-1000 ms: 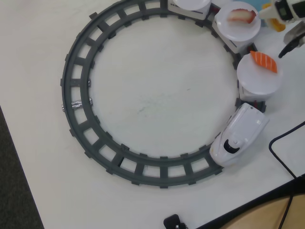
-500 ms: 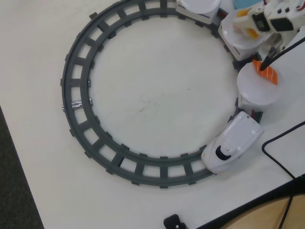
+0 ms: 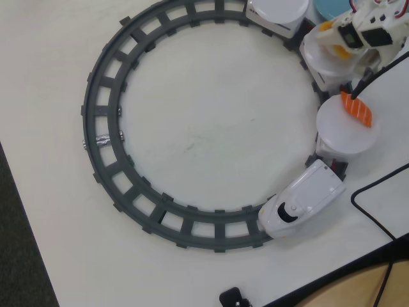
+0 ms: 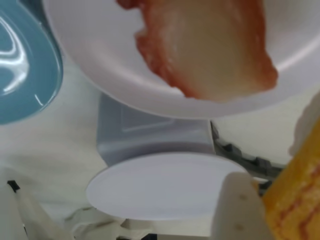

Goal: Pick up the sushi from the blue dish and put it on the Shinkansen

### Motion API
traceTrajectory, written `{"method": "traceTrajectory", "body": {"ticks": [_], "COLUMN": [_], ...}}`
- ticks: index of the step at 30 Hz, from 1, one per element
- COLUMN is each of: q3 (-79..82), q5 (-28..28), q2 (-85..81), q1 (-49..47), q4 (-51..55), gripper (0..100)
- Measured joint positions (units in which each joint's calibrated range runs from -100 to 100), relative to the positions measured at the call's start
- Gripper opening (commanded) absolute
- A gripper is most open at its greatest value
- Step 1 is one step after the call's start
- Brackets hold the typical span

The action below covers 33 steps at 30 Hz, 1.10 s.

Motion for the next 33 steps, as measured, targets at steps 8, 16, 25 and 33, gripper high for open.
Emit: {"method": "traceTrajectory", "body": {"ticks": [8, 16, 25, 33], "q3": [1.0, 4.4, 5.2, 7.7], "q5": [0.0, 0.1, 0.0, 0.0], "q2": [-2.8, -5.7, -8.7, -8.7], "q1": [0.1, 0.1, 0.1, 0.2], "q4": [0.4, 0.4, 0.4, 0.4], "gripper": [2, 2, 2, 2]}}
